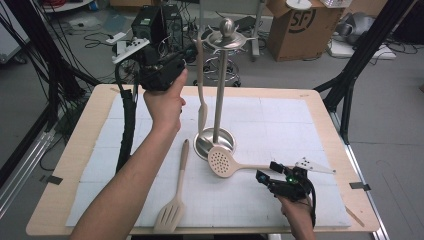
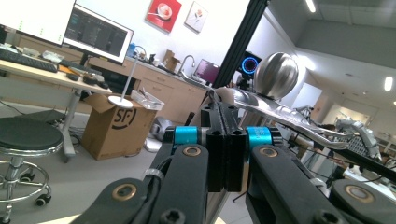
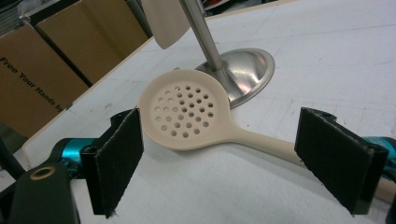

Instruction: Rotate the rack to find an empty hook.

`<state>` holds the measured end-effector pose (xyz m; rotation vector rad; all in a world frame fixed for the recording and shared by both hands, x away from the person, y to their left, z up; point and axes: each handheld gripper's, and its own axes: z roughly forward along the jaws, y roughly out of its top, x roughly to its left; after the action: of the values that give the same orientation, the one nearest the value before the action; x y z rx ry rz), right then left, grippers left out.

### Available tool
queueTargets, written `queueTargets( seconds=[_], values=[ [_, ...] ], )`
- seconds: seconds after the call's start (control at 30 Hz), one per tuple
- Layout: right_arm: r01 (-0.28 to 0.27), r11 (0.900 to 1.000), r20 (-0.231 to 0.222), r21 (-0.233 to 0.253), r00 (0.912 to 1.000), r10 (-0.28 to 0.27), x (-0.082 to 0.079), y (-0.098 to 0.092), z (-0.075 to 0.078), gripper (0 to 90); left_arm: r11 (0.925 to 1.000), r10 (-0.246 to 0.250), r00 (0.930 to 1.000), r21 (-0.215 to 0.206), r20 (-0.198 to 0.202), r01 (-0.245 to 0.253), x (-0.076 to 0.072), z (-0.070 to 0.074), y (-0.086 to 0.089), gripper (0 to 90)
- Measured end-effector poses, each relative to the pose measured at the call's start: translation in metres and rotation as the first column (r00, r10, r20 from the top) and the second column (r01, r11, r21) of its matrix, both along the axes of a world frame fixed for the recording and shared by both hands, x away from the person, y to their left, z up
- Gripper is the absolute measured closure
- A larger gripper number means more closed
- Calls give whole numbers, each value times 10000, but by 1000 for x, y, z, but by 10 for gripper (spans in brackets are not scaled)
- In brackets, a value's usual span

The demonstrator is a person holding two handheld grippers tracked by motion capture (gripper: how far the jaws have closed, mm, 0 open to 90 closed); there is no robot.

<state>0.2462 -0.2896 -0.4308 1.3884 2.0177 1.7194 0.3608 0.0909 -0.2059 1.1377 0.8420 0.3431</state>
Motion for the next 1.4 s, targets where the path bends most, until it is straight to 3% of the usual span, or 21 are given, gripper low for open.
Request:
queueTargets(
  seconds=[0.1,0.47,0.73,0.97,1.4],
  values=[
    [11,10000,-14,-13,10000,-12,0,0,0,147,9997,-48,9999,225,107,45,-5,0,-2,899],
    [-9,10000,12,4,10000,9,0,1,0,147,9981,-533,9982,340,287,523,-35,-8,-32,899],
    [-16,10000,29,-11,10000,16,-1,0,0,147,9966,-772,9967,321,268,763,-40,-7,-53,898],
    [38,10000,-5,12,10000,-38,0,-1,-1,147,9973,-702,9947,270,752,684,-45,1,-55,899],
    [1,10000,-13,27,10000,-1,-1,0,0,147,9998,-212,9968,48,771,209,-37,5,-41,899]
  ],
)
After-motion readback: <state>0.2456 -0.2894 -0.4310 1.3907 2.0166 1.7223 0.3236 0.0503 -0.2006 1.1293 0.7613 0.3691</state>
